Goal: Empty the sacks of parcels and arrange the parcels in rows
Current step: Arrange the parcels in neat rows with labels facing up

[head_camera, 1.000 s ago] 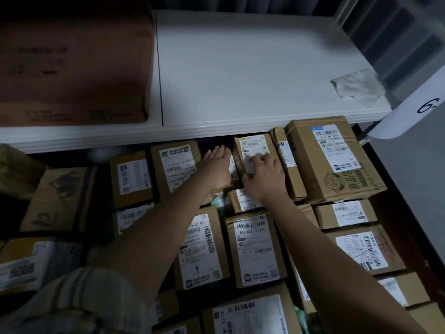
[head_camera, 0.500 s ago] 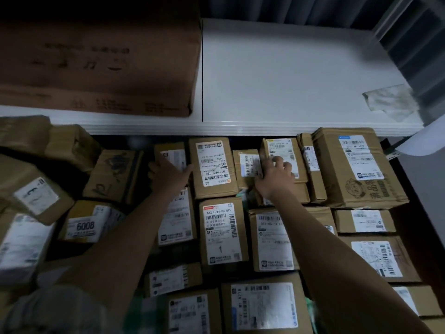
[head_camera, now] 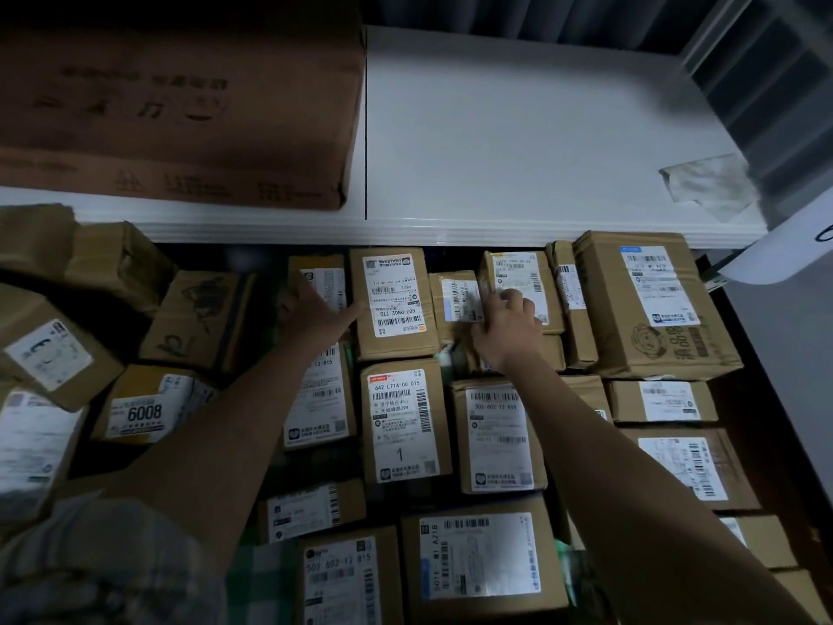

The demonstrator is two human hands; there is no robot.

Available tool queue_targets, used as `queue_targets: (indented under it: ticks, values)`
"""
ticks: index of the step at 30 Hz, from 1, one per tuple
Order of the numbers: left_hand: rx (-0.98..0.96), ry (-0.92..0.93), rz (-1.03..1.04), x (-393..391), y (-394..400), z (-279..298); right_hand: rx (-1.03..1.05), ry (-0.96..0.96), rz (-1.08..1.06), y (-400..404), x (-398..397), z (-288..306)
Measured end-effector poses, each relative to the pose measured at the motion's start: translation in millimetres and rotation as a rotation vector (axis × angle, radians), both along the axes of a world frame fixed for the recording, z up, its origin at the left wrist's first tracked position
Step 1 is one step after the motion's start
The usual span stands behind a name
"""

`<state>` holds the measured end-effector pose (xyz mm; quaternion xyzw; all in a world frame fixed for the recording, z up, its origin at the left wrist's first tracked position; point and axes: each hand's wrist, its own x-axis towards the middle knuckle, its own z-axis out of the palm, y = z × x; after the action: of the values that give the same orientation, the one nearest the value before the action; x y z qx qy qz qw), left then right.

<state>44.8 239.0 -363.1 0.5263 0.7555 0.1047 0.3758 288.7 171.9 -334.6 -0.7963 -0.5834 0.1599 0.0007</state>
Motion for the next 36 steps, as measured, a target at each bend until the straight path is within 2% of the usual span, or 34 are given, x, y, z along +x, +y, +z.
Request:
queue_targets:
  ticks: [4,7,11,17,21,28,32,36]
  values:
    - [0.039,-0.035,-0.017,-4.8,-10.0,3.7,0.087,0.087,0.130,-16.7,-16.5,3.5]
    - [0.074,0.007,-0.045,-9.2,-21.2,4.6,0.140,0.181,0.325,-36.6,-36.9,3.7]
    - [0.080,-0.013,-0.052,-16.6,-39.0,9.0,0.041,0.109,0.637,-58.2,-62.0,-11.1]
    - [0.146,-0.030,-0.122,-31.7,-66.5,15.1,-0.071,0.090,0.619,-70.0,-66.6,-18.1]
    - [0.063,0.038,-0.110,-38.4,-96.1,19.6,-0.090,0.081,0.605,-70.2,-73.7,-12.6]
    - [0.068,-0.134,-0.137,-47.8,-121.0,14.7,-0.008,0.146,0.546,-92.0,-86.4,0.2]
    - [0.073,-0.139,-0.134,-56.0,-143.7,20.8,0.108,0.196,0.715,-126.1,-108.8,5.6]
    - [0.135,-0.147,-0.320,-53.5,-167.5,25.9,-0.010,0.076,0.882,-144.4,-132.0,2.0]
